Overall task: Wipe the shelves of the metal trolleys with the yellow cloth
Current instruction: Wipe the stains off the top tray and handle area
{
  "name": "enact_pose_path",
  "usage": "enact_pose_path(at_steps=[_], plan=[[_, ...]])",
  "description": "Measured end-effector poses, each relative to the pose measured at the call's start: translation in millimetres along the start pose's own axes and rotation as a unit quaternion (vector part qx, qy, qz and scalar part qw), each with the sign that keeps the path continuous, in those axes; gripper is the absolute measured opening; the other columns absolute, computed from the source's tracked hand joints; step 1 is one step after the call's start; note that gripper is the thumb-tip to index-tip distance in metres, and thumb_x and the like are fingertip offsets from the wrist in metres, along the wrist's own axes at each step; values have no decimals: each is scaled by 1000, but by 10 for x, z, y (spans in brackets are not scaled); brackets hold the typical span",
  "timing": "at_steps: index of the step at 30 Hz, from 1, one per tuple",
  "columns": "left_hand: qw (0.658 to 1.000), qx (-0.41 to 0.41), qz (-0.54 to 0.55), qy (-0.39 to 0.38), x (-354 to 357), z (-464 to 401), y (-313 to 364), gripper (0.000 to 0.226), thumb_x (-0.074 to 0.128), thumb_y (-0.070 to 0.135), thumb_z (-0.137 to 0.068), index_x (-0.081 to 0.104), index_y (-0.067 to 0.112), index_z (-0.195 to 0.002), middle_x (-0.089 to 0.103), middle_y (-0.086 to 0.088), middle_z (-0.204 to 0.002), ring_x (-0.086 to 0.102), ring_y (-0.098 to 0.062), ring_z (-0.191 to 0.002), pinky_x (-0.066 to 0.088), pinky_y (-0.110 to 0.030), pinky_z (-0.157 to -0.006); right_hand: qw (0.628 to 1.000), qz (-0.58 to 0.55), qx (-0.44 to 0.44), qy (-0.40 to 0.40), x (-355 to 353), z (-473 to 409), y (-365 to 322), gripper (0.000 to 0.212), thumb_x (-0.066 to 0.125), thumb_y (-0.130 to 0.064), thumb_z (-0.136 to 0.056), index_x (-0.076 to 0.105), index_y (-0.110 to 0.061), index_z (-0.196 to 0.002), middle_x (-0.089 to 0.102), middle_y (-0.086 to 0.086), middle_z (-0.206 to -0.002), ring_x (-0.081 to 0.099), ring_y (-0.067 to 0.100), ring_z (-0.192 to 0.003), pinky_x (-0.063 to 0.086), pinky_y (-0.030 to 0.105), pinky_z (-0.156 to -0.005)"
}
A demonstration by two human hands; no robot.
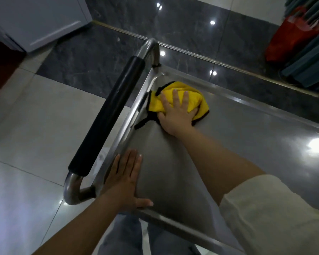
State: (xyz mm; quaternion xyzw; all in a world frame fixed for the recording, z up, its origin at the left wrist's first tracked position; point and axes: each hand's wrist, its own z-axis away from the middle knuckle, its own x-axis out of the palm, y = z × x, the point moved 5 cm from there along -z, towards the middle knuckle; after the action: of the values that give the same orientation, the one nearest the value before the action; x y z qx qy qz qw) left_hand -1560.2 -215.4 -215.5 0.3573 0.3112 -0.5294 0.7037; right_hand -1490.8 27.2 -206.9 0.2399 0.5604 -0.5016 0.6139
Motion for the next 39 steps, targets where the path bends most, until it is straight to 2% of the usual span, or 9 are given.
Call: enact_pose_path(at_steps=[4,8,12,16,20,25,32,36,39], plan=[[1000,-4,-8,-15,-29,-14,-5,140,37,97,-51,-50,21,-131,-56,-3,-139,-50,-20,-129,-34,-40,-105,992,12,-122,-39,64,-362,-524,65,39,-55,-90,6,-51,-145,-6,-1,-161,-20,33,-144,-7,76,-99],[999,-6,-16,-35,-57,-6,12,140,41,95,-55,-53,21,-127,-58,-3,-136,-52,-20,-127,-33,-42,-105,980,56,-188,-32,-59,-523,-213,69,43,-55,-88,5,-50,-146,-2,-6,-161,-14,26,-146,0,73,-104],[999,-2,-17,-45,-60,0,29,140,41,96,-55,-52,20,-128,-58,-4,-137,-53,-21,-126,-32,-43,-106,995,43,-85,5,-262,-499,521,68,43,-57,-88,8,-51,-146,-1,-9,-161,-11,25,-147,5,70,-107],[998,3,-23,-57,-75,-10,15,140,36,98,-54,-51,18,-129,-56,-6,-138,-51,-23,-128,-25,-48,-112,997,5,42,66,-321,37,1264,67,45,-55,-88,10,-51,-146,0,-7,-161,-10,26,-147,5,71,-105],[997,7,-38,-68,-97,-7,20,139,30,99,-53,-52,14,-128,-58,-8,-136,-54,-25,-125,-26,-48,-111,990,-3,117,78,-141,859,1407,67,45,-55,-88,10,-51,-146,2,-5,-161,-9,26,-147,8,71,-105],[996,9,-58,-68,-118,-28,47,140,25,101,-52,-52,11,-127,-56,-13,-137,-53,-27,-126,-23,-49,-112,985,-4,145,96,196,1835,866,69,47,-53,-83,20,-47,-146,14,-3,-160,1,28,-148,16,69,-103],[995,33,-91,-11,-64,-82,33,144,27,98,-47,-49,9,-130,-43,-18,-147,-42,-32,-135,-16,-51,-114,995,30,38,93,678,2796,-40,68,47,-48,-78,31,-43,-145,26,-2,-157,17,33,-145,27,70,-97],[994,43,-100,-1,-23,-113,14,147,12,106,-37,-41,10,-136,-42,-15,-147,-46,-29,-132,-20,-50,-111,993,25,61,94,608,3053,279,63,47,-48,-83,30,-45,-144,21,-6,-157,10,29,-147,21,66,-103],[993,49,-109,-6,-7,-137,-14,150,13,109,-33,-48,12,-129,-47,-13,-145,-51,-28,-128,-19,-53,-113,981,20,170,88,570,3418,842,66,46,-54,-87,12,-52,-144,7,-11,-159,-4,23,-148,13,64,-109]])
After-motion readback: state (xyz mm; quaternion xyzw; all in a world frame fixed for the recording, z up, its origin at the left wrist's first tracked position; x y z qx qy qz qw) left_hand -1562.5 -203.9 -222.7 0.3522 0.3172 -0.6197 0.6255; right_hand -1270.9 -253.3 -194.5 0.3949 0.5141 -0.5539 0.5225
